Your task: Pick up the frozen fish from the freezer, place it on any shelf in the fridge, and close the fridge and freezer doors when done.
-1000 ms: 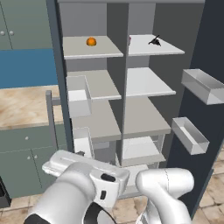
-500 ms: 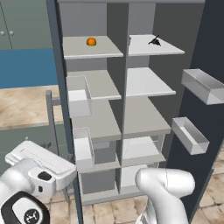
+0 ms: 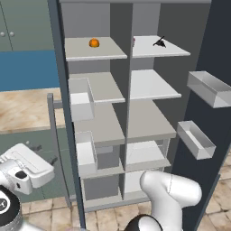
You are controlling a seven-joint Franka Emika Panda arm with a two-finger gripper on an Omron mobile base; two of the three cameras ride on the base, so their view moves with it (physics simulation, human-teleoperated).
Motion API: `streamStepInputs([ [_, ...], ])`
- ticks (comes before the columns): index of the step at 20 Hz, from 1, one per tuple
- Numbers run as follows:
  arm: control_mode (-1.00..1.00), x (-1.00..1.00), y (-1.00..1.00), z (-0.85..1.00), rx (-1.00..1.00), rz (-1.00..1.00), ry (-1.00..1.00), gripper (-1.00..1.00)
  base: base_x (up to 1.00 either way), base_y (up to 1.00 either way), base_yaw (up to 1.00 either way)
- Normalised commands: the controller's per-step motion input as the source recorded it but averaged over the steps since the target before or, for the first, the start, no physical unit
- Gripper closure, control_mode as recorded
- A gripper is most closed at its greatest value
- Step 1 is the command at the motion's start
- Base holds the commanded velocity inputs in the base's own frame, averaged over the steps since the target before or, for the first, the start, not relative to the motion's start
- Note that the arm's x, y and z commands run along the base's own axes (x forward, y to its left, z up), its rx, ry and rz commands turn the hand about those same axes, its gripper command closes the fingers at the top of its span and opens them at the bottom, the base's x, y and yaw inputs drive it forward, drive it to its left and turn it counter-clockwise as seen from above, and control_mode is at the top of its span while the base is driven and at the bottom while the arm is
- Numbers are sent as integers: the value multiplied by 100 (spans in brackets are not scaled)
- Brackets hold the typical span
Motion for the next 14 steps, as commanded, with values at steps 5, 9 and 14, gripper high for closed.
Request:
streamStepInputs([
  [5, -100, 69, 44, -25, -5, -2, 0, -100, 0, 0, 0],
  [9, -100, 66, 32, -42, -1, 1, 1, -100, 0, 0, 0],
  [14, -100, 56, 1, -44, 0, 15, 3, -100, 0, 0, 0],
])
